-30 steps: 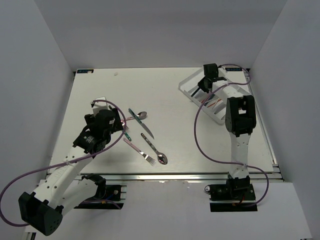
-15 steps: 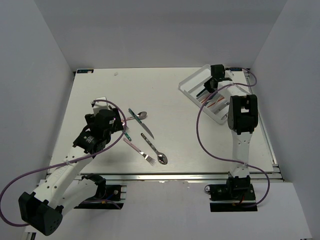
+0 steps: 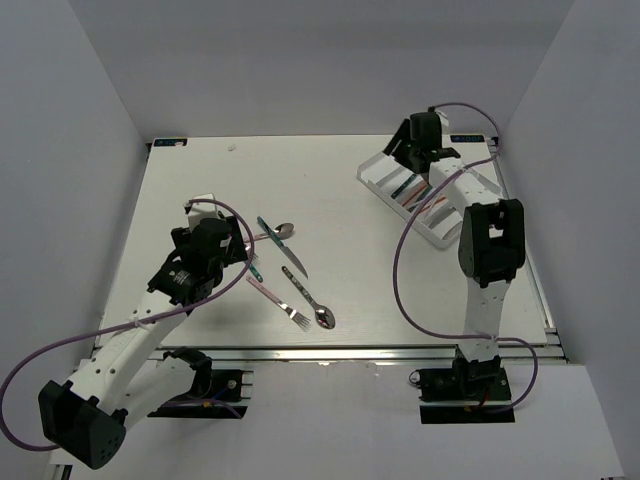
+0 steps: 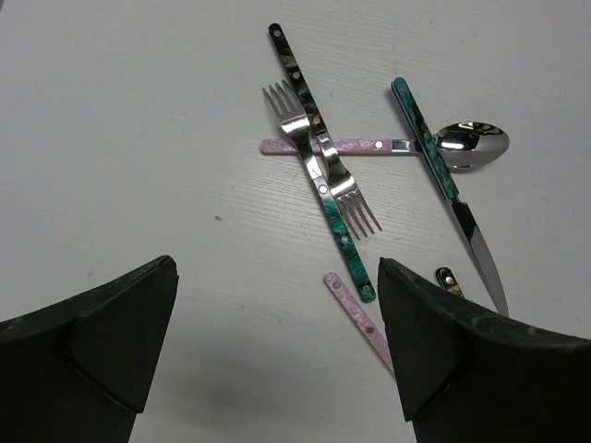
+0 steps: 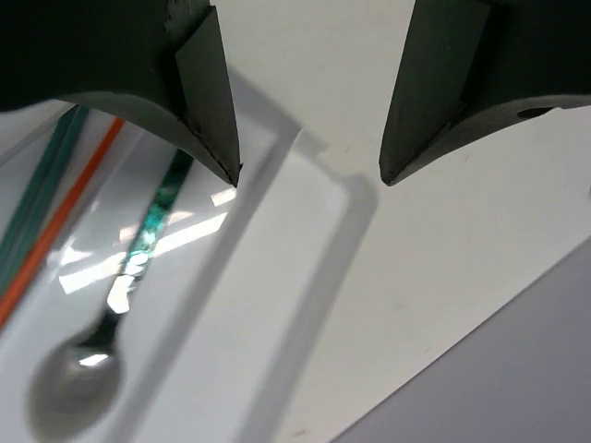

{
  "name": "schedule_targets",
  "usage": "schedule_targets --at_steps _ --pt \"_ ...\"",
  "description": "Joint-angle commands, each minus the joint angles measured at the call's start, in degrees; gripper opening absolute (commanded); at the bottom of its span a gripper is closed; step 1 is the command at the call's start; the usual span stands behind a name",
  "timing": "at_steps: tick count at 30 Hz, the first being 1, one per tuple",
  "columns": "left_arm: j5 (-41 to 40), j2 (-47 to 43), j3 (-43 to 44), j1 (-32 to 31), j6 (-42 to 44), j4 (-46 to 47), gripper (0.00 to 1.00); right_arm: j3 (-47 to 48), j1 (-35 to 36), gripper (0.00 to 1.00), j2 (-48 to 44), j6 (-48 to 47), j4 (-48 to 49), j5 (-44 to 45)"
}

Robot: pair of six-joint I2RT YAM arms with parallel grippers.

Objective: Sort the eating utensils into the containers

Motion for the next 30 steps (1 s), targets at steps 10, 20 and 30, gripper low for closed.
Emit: schedule_targets --at_steps 10,20,30 --pt "-5.0 -1.2 1.6 0.4 -1.4 -0.5 0.98 -15.5 33.1 0.63 -10.9 -31.6 -7.0 -9.1" --pt "-7.6 -4.5 1.3 0.5 -2.4 -0.5 0.98 -19.4 47.3 0.56 -8.8 -28.2 -10.3 -2.6" --pt "-6.6 -4.0 1.3 0.5 -1.9 -0.4 0.98 -20.4 48.9 0.38 -5.6 -27.2 -12.2 -1.8"
